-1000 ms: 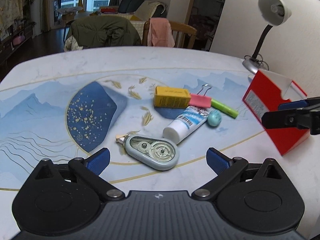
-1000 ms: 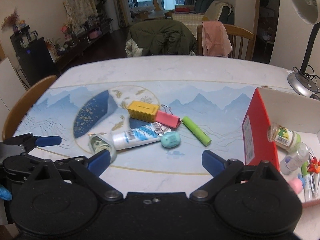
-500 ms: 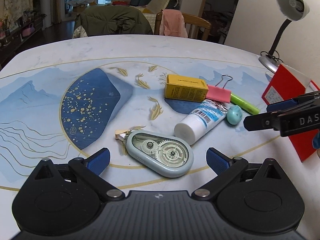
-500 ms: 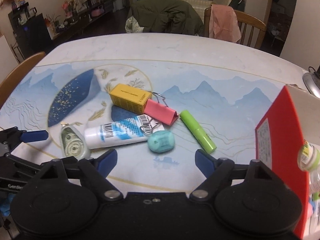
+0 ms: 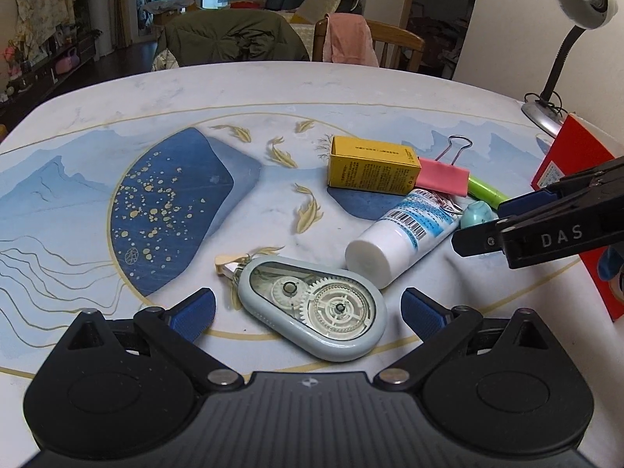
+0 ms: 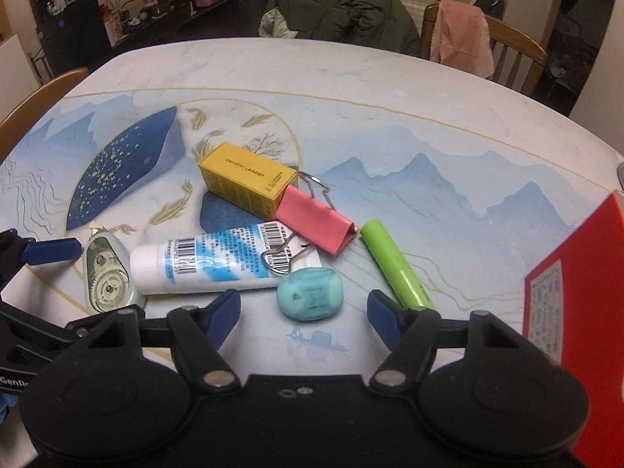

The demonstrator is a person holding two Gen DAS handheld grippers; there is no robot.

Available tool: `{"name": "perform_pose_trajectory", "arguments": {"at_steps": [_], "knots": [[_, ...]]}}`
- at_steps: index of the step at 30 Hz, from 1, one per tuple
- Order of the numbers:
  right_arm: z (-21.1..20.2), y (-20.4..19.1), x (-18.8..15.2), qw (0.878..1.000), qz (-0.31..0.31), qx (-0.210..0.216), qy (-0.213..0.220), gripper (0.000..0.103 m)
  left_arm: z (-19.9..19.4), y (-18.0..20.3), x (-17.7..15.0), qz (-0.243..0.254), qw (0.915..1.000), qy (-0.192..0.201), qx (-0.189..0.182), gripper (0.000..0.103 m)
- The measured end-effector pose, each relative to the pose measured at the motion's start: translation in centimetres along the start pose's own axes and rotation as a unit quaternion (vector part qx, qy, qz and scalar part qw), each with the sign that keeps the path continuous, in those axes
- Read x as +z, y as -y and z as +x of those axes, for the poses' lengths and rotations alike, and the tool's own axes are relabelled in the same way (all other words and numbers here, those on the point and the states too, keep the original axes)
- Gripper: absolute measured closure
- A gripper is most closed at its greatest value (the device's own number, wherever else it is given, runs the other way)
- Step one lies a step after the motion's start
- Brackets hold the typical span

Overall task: Organize rigid objects
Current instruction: 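Lift both tools out of the shoebox back over the mat, then grasp the tape dispenser with the left tool while the right tool grasps the teal eraser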

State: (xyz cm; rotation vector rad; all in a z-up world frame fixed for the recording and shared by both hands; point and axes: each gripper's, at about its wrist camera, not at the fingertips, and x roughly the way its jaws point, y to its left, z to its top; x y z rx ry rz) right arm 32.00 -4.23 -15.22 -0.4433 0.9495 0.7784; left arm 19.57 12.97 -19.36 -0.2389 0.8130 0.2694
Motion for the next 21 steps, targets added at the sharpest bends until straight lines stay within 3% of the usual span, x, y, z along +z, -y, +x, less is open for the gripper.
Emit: {"name": "perform_pose_trajectory", "arguments": {"at_steps": [5, 10, 13, 17, 21], "knots": [[0.7, 0.0, 0.2, 1.0, -0.004, 0.002, -0.003, 0.044, 0.1, 0.1, 0.2, 0.001, 1.0, 0.003, 0.004, 0.005], [1.1, -0.1, 0.2, 1.0, -0.011, 0.004, -0.005, 0.049, 0.0, 0.2, 0.4, 0.005, 1.0, 0.006, 0.007, 0.017], [1.2, -0.2, 0.2, 1.0, -0.017, 0.003, -0.004, 0.05, 0.0, 0.1, 0.4, 0.005, 1.0, 0.005, 0.005, 0.018], [1.0, -0.2, 0.2, 1.0, -0.017, 0.0, -0.001, 0.065, -0.1, 0.0, 0.4, 0.002, 1.0, 0.005, 0.004, 0.018], [0.4, -0.2, -0.2, 1.0, -0.014, -0.005, 0.003, 0.065, -0.3, -0.1, 0.4, -0.006, 1.0, 0.003, -0.002, 0.018]]}}
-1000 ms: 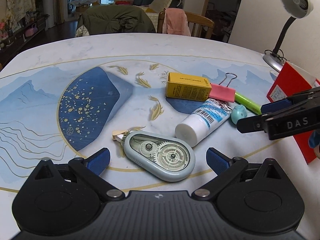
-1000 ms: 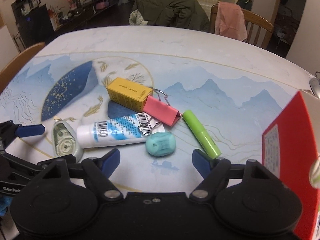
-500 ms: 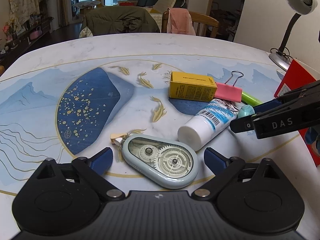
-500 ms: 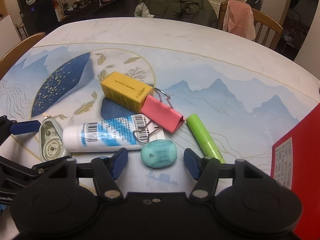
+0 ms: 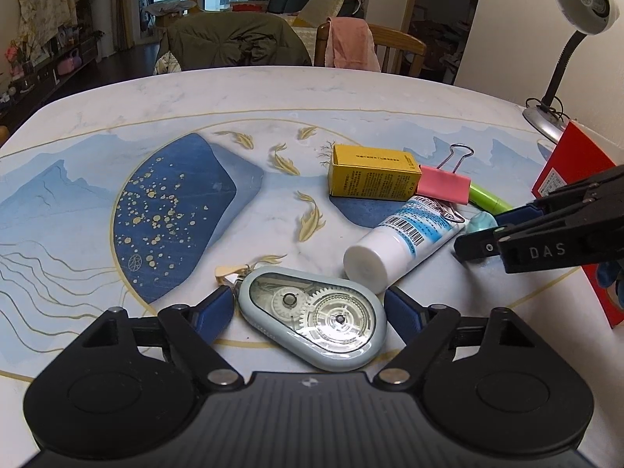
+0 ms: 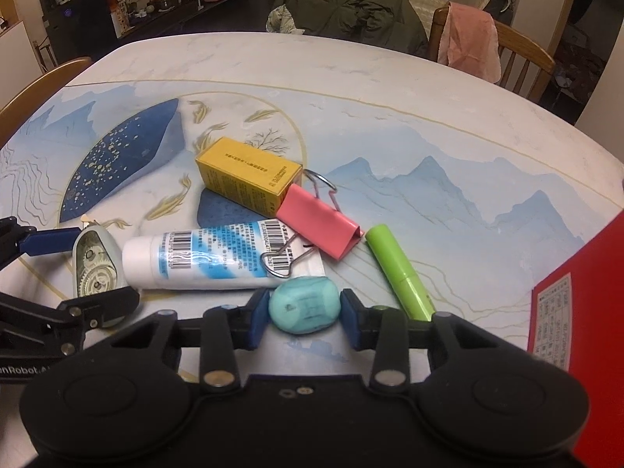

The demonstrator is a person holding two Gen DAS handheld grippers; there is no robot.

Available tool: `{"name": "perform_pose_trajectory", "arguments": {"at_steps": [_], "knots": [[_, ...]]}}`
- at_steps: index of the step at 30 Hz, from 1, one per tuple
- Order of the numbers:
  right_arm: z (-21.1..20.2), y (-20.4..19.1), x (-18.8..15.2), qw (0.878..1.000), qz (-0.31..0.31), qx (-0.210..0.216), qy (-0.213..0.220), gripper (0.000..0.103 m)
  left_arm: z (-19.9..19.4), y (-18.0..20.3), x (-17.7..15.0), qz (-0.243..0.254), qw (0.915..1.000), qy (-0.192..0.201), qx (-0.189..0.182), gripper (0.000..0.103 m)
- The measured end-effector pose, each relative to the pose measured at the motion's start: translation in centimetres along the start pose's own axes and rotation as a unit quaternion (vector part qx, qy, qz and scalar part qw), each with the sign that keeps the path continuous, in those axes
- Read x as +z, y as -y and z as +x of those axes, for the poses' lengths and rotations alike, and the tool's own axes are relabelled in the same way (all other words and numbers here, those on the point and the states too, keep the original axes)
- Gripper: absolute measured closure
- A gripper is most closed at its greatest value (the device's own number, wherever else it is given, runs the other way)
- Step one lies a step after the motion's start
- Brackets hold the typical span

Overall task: Organize rigid objects
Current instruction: 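Grasp the tape dispenser with the left tool while the right tool grasps the teal eraser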

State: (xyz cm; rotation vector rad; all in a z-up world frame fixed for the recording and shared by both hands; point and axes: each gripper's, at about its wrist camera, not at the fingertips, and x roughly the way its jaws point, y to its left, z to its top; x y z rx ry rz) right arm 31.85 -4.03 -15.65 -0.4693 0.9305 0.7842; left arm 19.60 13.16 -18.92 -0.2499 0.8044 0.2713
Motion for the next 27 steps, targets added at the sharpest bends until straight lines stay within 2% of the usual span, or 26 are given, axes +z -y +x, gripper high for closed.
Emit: {"name": "perform_pose_trajectory", "arguments": {"at_steps": [12, 27], "knots": [[-4.6, -0.7, -1.5, 0.999, 0.021, 0.018, 0.021, 0.065, -2.8, -0.3, -0.3, -0.027, 0.9994, 0.005, -0.02, 0.018], [-12.2, -1.0, -3.2, 0.998, 0.029, 0.027, 0.047, 0.065, -9.7, 2.9, 2.7, -0.016, 0.9969, 0.045, -0.063, 0.018]]}}
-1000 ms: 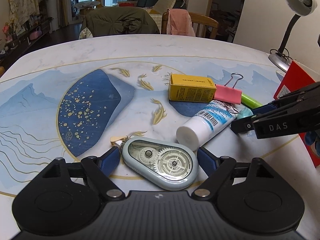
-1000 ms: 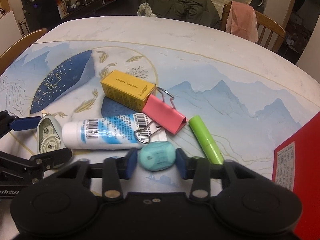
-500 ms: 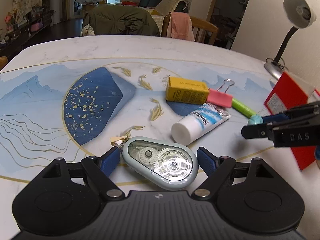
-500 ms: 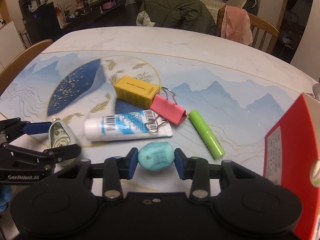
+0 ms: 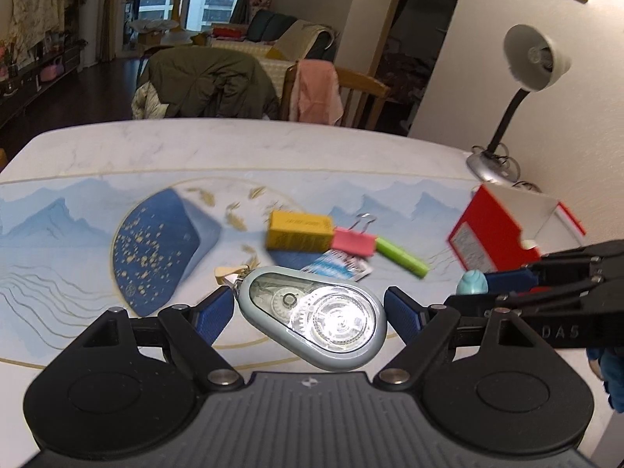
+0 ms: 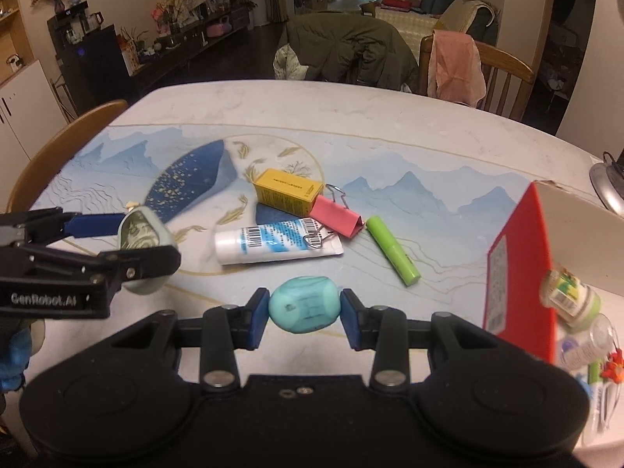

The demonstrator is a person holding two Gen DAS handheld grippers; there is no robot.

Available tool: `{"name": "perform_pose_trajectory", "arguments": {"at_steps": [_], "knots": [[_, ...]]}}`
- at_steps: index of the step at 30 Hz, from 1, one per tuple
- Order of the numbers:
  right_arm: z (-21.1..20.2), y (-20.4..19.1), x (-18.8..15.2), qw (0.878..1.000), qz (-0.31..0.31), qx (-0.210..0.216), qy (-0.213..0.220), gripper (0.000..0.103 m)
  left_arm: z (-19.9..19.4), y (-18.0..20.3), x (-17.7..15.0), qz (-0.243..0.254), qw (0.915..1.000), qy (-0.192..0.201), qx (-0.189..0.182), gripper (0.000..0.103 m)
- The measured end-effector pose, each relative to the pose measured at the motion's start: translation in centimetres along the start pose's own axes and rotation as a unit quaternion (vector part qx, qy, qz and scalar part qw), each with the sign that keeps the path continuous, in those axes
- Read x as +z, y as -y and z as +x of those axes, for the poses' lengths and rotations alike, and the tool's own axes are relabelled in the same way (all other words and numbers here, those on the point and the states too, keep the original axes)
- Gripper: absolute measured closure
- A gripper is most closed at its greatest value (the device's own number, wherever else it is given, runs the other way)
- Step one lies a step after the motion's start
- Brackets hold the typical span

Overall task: Organize rigid objects
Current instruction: 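Grasp the tape dispenser with the left tool while the right tool grasps the teal eraser, then carry the tape dispenser and teal eraser into the shoebox and open both tools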

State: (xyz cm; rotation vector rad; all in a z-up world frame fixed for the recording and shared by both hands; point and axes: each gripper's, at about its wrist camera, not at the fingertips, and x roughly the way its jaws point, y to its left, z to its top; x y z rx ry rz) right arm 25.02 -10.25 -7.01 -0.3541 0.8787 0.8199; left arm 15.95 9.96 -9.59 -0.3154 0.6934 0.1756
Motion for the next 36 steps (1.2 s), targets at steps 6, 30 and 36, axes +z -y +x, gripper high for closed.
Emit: {"name": "perform_pose_trajectory", "arguments": {"at_steps": [6, 30, 36], "knots": [[-3.5, 0.8, -0.5, 1.0, 0.003, -0.005, 0.02, 0.065, -1.9, 2.8, 1.1, 0.016, 0.9995, 0.017, -0.022, 0.018], [-11.9, 12.6, -4.3, 0.995, 0.058, -0.04, 0.072, 0.065, -0.7, 18.4, 3.0, 0.102, 0.991, 0.019, -0.085, 0.018], [-12.4, 16.2, -5.5, 0.994, 0.071, -0.046, 0.066, 0.065, 1.0, 21.5, 2.9, 0.115, 0.9894, 0.007, -0.089, 0.018]]}}
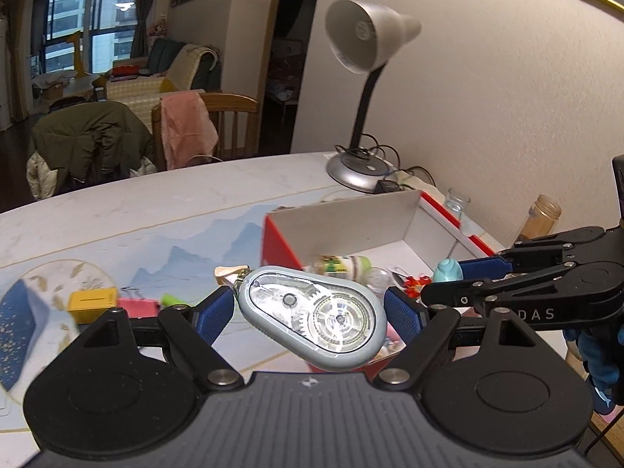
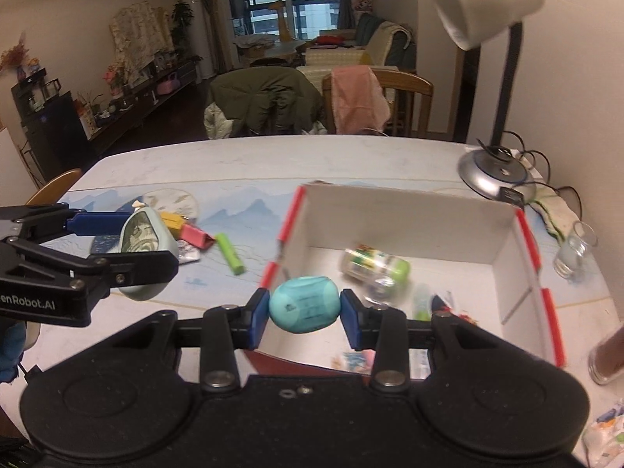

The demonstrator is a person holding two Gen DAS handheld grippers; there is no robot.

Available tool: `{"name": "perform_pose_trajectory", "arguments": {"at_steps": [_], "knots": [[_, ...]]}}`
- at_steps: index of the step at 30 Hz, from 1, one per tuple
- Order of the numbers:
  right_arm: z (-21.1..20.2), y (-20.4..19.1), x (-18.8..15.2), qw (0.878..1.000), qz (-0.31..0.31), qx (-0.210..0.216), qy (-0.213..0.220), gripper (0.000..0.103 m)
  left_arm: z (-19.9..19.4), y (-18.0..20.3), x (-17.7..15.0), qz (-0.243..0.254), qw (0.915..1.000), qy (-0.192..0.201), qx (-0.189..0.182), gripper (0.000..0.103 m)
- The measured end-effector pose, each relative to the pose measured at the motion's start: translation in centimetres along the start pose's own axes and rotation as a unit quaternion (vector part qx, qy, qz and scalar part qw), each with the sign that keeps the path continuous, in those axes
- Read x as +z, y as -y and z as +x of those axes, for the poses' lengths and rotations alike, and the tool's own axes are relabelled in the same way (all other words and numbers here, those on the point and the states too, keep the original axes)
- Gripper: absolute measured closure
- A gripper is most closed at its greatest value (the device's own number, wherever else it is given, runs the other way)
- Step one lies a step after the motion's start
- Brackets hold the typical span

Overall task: Organize rigid objects
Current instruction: 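Carry the tape dispenser and teal eraser into the shoebox and open both tools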

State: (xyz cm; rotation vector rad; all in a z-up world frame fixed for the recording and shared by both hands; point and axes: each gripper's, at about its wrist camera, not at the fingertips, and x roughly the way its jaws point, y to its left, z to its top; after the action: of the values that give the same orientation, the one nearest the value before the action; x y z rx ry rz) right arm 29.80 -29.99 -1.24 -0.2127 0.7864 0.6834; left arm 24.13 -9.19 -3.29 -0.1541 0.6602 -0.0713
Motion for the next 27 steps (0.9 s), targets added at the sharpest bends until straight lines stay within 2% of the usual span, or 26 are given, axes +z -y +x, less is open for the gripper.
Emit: {"name": "perform_pose_trajectory", "arguments": {"at_steps": [16, 27], "knots": [[1.6, 9.4, -1.2, 0.998, 0.024, -0.041, -0.029, 0.065, 7.5, 6.5, 0.5, 0.035, 0.9979, -0.053, -0.008, 0.018], [5.6, 12.6, -1.2, 0.997, 0.012, -0.047, -0.063, 0.065, 13.2, 8.3, 0.6, 0.04, 0.9929, -0.112, 0.0, 0.018]]}}
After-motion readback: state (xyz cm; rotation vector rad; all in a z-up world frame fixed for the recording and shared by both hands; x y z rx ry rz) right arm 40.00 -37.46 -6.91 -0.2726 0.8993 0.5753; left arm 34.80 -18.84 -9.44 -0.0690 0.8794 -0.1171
